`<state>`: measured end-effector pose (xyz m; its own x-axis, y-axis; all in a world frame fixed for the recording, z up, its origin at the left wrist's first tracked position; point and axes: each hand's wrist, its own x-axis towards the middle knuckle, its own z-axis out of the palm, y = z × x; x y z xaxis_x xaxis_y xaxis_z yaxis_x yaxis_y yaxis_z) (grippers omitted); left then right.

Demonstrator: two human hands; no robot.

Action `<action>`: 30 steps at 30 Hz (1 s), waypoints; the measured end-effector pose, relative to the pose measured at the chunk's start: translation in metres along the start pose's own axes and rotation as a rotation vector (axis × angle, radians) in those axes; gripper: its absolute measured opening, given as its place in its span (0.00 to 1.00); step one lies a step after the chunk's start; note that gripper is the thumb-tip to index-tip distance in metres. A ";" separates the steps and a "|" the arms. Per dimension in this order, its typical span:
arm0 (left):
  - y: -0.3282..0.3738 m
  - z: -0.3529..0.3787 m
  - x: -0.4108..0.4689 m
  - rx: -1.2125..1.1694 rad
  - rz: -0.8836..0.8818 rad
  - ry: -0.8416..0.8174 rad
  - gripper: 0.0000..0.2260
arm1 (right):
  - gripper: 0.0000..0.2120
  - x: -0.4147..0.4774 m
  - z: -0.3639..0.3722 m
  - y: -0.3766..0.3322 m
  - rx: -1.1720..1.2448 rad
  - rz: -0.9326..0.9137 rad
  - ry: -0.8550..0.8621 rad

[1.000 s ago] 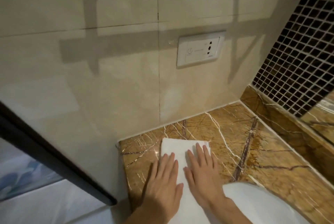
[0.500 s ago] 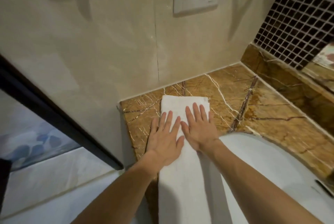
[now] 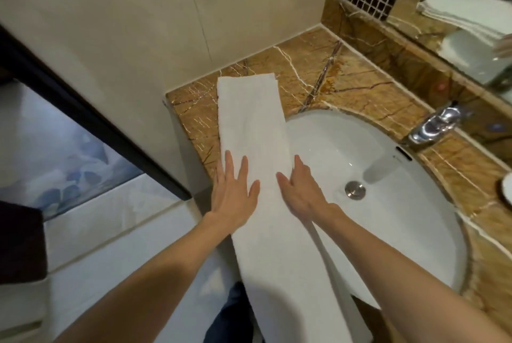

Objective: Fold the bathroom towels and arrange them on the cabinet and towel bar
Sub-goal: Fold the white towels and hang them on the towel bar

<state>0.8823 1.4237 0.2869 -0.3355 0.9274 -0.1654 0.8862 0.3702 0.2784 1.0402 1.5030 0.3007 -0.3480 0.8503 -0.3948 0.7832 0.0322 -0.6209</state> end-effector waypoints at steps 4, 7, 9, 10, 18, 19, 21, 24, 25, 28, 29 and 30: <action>-0.001 0.020 -0.049 0.167 0.072 -0.016 0.31 | 0.31 -0.042 0.013 0.013 0.089 0.092 -0.013; 0.000 0.025 -0.052 0.185 0.071 -0.039 0.31 | 0.29 -0.053 0.022 0.017 0.127 0.151 0.016; 0.003 0.024 -0.049 0.205 0.075 -0.060 0.31 | 0.27 -0.056 0.025 0.017 0.070 0.191 0.055; 0.004 0.023 -0.049 0.208 0.074 -0.070 0.31 | 0.25 -0.058 0.026 0.017 0.016 0.192 0.085; 0.012 0.017 -0.070 -0.006 0.115 -0.236 0.33 | 0.17 -0.077 0.025 0.025 -0.301 0.104 0.163; 0.012 0.014 -0.071 -0.075 0.102 -0.240 0.33 | 0.17 -0.077 0.025 0.025 -0.297 0.115 0.146; 0.014 0.006 -0.069 -0.267 0.037 -0.185 0.31 | 0.16 -0.072 0.022 0.024 -0.233 0.134 0.117; 0.023 -0.007 -0.055 -0.503 -0.145 -0.006 0.34 | 0.15 -0.052 0.012 0.017 -0.078 0.155 0.084; 0.025 -0.012 -0.048 -0.588 -0.219 0.044 0.34 | 0.15 -0.044 0.008 0.015 -0.024 0.151 0.059; 0.022 -0.024 -0.020 -0.816 -0.426 0.086 0.28 | 0.19 -0.022 -0.001 0.009 0.166 0.125 0.025; 0.018 -0.027 -0.011 -0.879 -0.486 0.068 0.24 | 0.20 -0.016 -0.003 0.007 0.242 0.137 0.035; 0.015 -0.030 -0.004 -0.962 -0.532 0.044 0.21 | 0.21 -0.010 -0.005 0.005 0.316 0.164 0.043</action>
<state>0.8872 1.4268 0.3199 -0.6288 0.6311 -0.4541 0.0122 0.5920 0.8059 1.0497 1.4974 0.3047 -0.2037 0.8526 -0.4813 0.6265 -0.2643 -0.7332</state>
